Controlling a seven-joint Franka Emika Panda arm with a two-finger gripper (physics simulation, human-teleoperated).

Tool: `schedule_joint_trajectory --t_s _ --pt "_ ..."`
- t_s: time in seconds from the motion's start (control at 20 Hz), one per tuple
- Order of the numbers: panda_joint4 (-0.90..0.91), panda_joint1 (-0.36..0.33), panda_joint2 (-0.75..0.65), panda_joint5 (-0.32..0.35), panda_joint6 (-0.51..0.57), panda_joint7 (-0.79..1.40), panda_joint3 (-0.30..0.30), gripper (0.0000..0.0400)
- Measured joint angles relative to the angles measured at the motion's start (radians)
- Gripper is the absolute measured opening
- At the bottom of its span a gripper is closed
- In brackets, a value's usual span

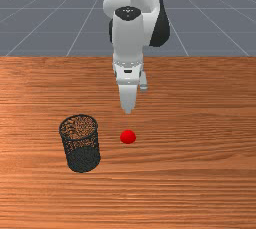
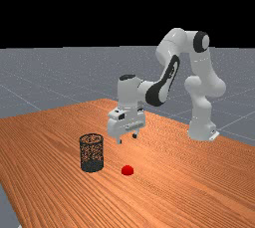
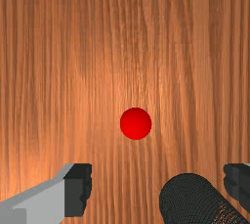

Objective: Put the ball into the container

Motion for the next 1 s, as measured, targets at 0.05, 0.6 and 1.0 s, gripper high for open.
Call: schedule_joint_trajectory --t_s 0.05,0.6,1.0 --pt "0.0 0.0 0.0 0.0 0.0 0.0 0.0 0.0243" --pt "0.062 0.001 -0.074 0.001 -0.146 0.01 -0.001 0.0389" --pt "0.089 0.001 0.003 0.001 -0.143 0.01 -0.001 0.04"
